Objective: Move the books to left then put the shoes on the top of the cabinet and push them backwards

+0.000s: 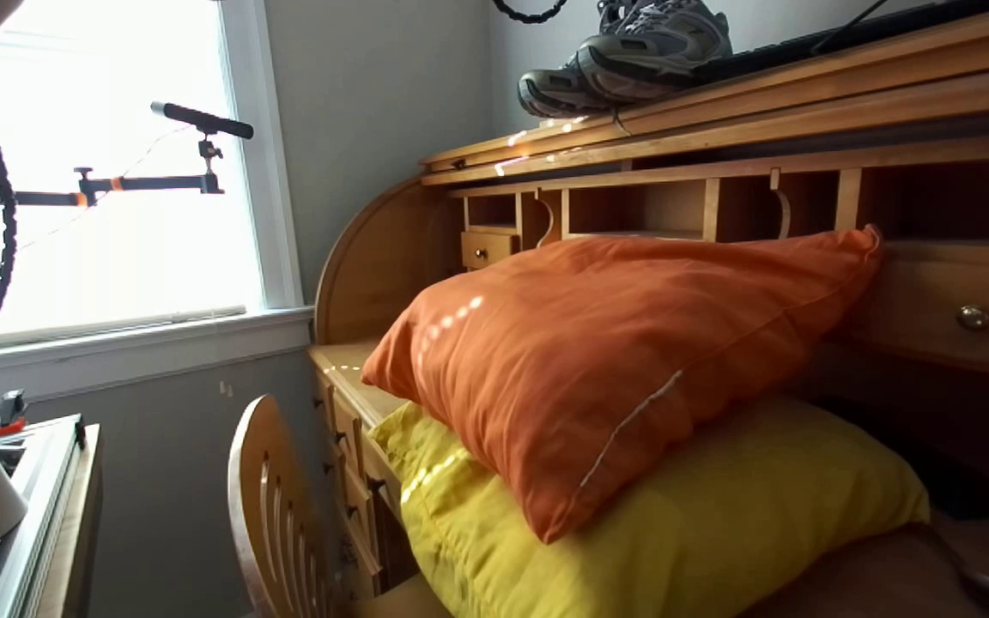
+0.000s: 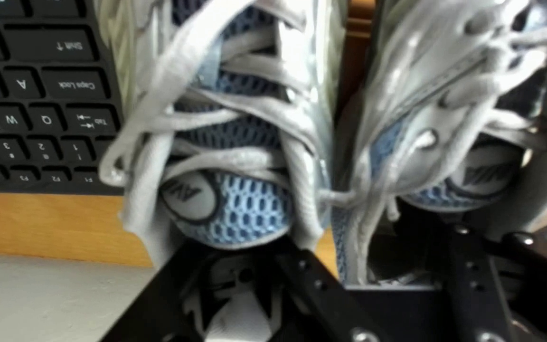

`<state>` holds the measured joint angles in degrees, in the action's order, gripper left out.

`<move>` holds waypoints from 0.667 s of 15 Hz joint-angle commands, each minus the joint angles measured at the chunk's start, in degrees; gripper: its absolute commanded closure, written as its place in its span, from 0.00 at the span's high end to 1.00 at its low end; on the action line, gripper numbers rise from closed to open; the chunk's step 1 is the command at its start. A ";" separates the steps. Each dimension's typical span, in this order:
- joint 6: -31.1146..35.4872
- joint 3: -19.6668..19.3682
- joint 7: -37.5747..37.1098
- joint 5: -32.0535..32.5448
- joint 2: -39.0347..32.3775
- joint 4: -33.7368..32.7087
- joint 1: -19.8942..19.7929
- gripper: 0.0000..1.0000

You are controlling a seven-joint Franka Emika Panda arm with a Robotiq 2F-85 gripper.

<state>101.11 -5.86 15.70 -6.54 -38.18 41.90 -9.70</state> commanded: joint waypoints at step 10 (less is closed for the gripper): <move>2.01 1.98 -0.82 -3.10 -2.54 -5.01 -0.99 0.04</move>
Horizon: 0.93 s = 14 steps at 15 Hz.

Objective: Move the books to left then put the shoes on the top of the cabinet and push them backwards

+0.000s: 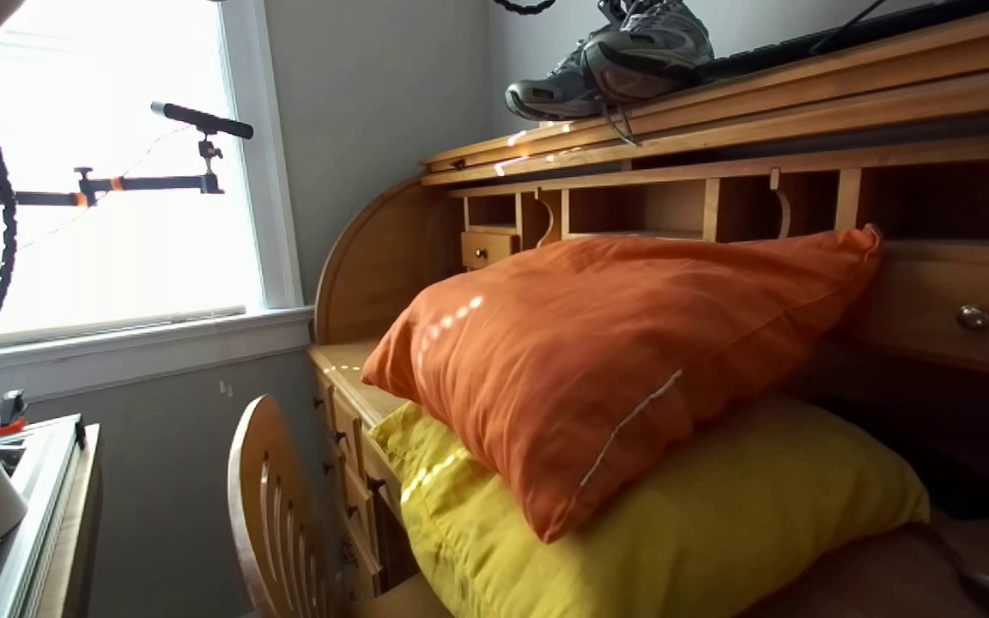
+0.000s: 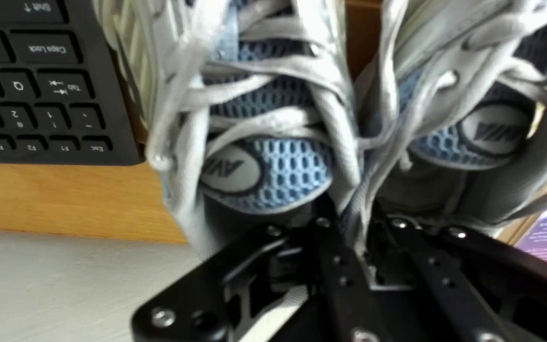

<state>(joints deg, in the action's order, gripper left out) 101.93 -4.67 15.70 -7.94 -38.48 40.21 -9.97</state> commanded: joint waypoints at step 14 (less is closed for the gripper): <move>2.63 1.64 -0.99 -1.89 -4.98 -7.40 -1.23 0.04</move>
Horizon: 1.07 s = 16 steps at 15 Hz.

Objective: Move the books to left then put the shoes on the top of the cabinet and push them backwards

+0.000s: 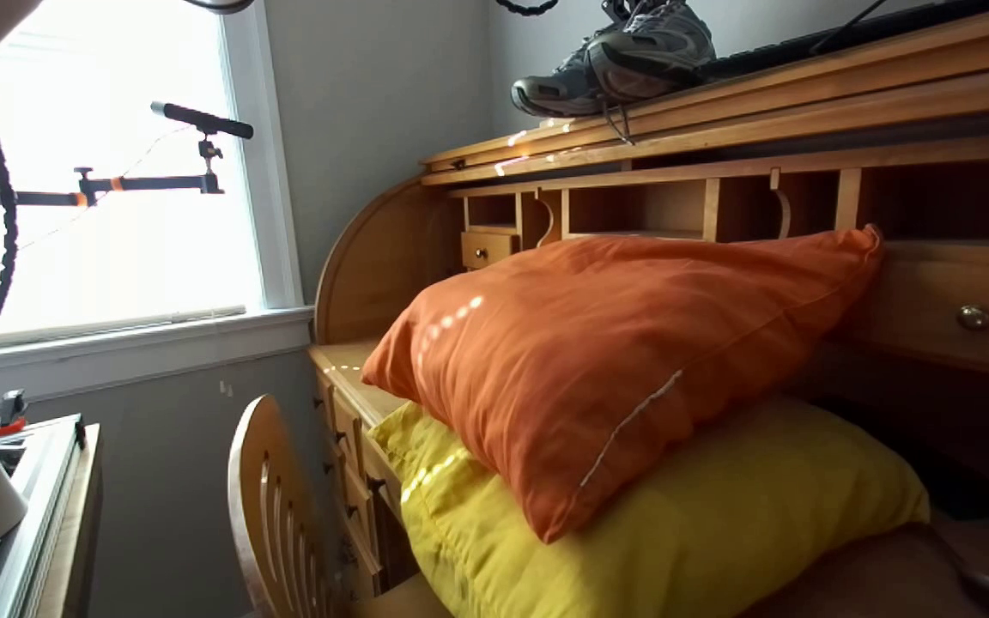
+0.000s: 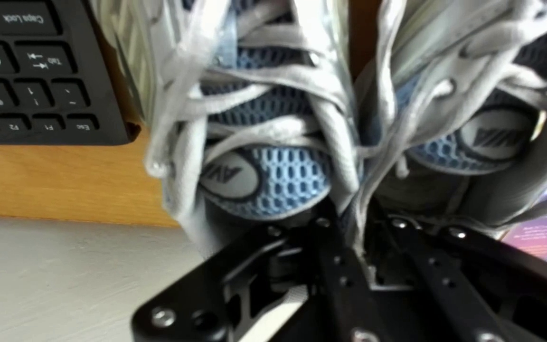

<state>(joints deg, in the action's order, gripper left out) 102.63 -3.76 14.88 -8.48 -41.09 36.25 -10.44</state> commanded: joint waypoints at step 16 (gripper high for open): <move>5.45 1.13 -2.92 -0.67 -0.21 -4.28 0.04 1.00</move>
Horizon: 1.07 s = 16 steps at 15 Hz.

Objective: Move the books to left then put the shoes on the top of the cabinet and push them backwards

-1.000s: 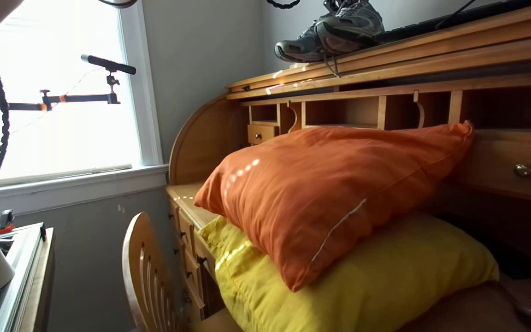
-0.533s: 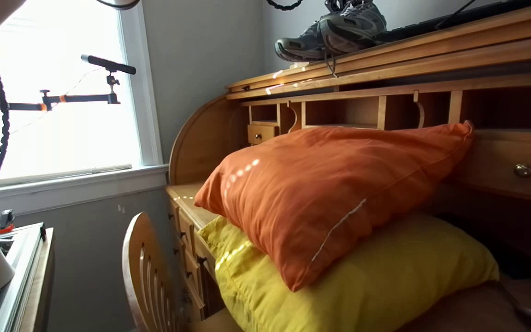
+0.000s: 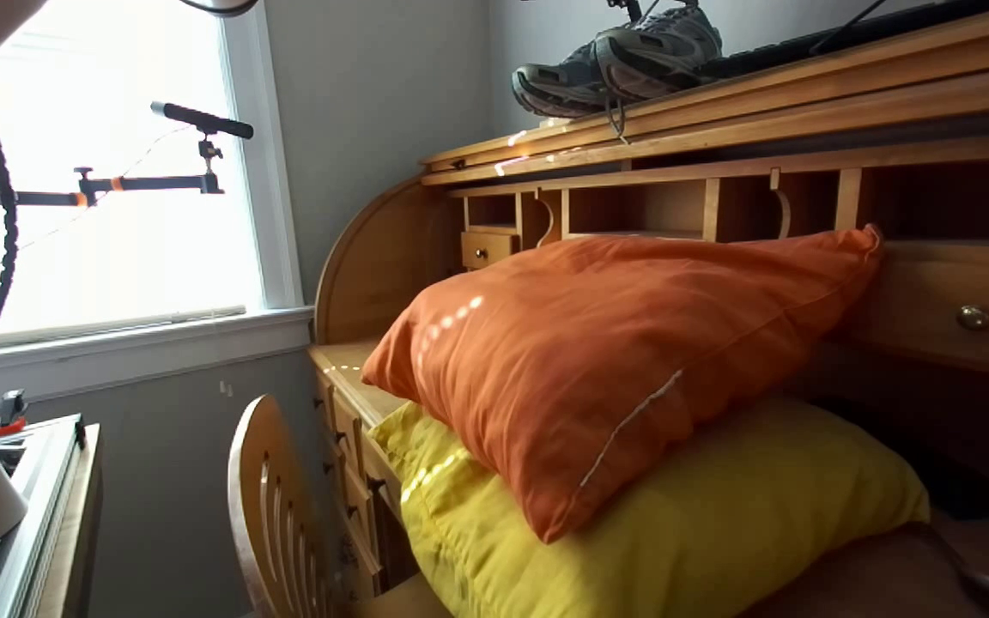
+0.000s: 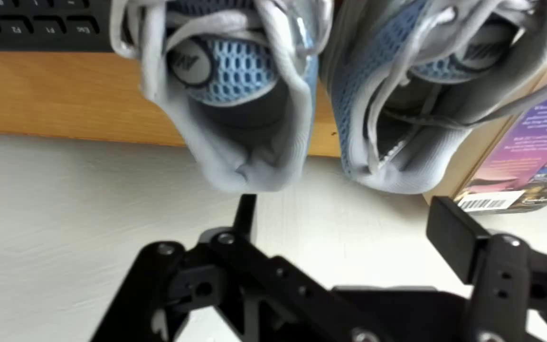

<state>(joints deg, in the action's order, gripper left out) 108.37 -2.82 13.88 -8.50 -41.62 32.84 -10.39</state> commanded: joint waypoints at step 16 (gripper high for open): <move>-17.87 0.63 -13.12 -2.23 10.94 2.12 -2.33 1.00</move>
<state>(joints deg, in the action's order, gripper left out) 94.00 -2.85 2.52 -8.62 -33.20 32.35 -11.48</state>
